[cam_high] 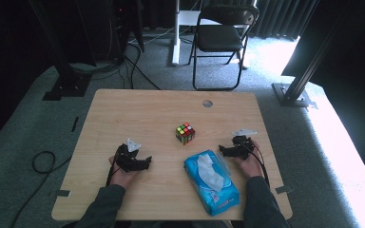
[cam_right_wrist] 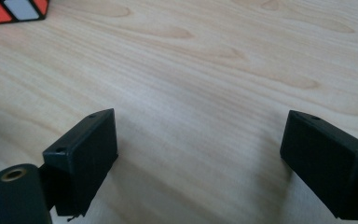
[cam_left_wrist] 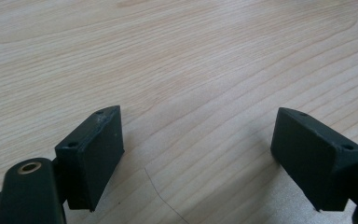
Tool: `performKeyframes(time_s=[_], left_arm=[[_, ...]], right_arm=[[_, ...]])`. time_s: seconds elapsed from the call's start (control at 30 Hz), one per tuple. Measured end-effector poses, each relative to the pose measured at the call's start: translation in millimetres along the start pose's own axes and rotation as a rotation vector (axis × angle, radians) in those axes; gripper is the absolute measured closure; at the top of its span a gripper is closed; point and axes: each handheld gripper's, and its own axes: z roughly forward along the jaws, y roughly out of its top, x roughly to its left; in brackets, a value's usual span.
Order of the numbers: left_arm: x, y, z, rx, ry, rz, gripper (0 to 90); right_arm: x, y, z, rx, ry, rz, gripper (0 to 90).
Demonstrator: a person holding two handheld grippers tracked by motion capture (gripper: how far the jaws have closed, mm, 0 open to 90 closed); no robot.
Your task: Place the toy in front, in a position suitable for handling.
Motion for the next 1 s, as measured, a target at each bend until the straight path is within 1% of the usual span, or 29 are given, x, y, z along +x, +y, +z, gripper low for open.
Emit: performKeyframes(time_s=[0.13,0.27,0.3,0.33,0.4,0.57,0.73,0.8,0.9,1.0], left_arm=[[-0.2,-0.3,-0.3,-0.001,0.002,-0.002,17.4],[-0.8,-1.8,-2.5,-0.007,0.019,-0.018,22.2],[-1.1,-1.9,-2.6,-0.007,0.02,-0.021,22.5],[-1.0,-2.1,-2.9,-0.008,0.019,-0.018,23.0],[-1.2,-2.2,-2.9,-0.01,0.016,-0.018,24.1],[-0.4,-0.5,-2.3,-0.005,-0.004,0.002,25.3],[-4.5,2.7,-1.5,0.009,-0.02,0.016,26.7],[-6.9,4.4,-1.3,0.015,-0.034,0.018,26.7],[-11.2,8.5,-2.2,0.013,-0.049,0.041,26.7],[-13.8,14.2,-3.9,0.001,-0.057,0.053,26.7]], right_arm=[[-0.1,-1.8,-1.8,-0.001,-0.002,0.0,11.0],[0.0,-2.0,-2.0,-0.001,-0.004,0.0,11.0],[0.1,-2.1,-2.1,-0.001,-0.006,0.001,11.9],[0.7,-2.5,-2.9,-0.006,-0.008,0.006,15.1],[1.2,-3.2,-3.7,-0.011,-0.013,0.012,15.5],[3.0,-3.8,-4.3,-0.011,-0.028,0.025,15.6],[3.2,-4.0,-4.4,-0.01,-0.03,0.027,15.5],[3.2,-4.2,-4.5,-0.009,-0.026,0.023,14.5],[3.3,-4.2,-4.6,-0.008,-0.026,0.022,14.5],[3.4,-4.4,-4.8,-0.009,-0.024,0.022,14.6]])
